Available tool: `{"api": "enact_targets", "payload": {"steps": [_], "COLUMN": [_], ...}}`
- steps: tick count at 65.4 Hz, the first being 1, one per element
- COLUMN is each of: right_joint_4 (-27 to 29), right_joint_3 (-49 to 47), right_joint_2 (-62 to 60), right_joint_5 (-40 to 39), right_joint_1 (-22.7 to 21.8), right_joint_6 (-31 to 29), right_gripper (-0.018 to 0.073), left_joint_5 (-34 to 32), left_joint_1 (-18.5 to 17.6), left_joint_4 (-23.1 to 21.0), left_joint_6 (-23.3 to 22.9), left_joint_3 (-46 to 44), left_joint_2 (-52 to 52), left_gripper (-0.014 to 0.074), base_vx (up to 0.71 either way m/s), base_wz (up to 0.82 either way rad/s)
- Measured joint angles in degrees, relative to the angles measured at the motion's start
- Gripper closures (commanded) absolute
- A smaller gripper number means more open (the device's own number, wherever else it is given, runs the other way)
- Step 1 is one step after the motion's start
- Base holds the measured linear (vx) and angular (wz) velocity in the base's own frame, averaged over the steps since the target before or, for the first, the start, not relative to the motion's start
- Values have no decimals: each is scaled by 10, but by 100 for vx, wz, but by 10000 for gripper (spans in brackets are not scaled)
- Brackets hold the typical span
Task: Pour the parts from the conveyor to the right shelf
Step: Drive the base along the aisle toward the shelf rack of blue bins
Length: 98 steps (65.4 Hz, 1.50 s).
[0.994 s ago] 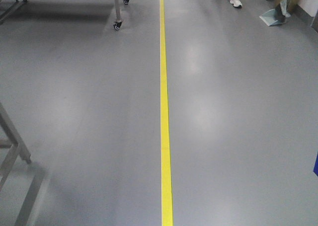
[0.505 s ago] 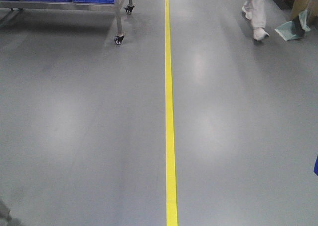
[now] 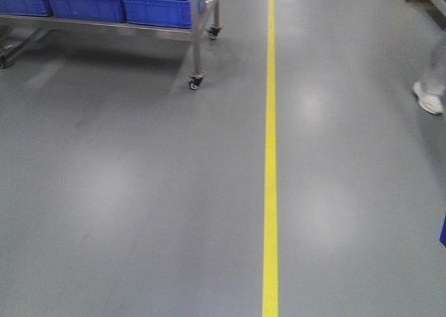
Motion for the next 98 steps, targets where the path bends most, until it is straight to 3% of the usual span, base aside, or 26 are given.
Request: {"api": "enact_targets", "payload": {"steps": [50,98], "right_joint_4": [0,0], "right_joint_3": [0,0], "right_joint_2": [0,0], "right_joint_5": [0,2], "right_joint_1": [0,0], "right_joint_6": [0,0], "right_gripper": [563,563], "left_joint_5": [0,0], "left_joint_1": [0,0], "left_joint_4": [0,0], "left_joint_6": [0,0], "left_joint_3": [0,0], "left_joint_2": [0,0], "left_gripper": [603,603], "base_vx": [73,72], "base_wz": [40,60]}}
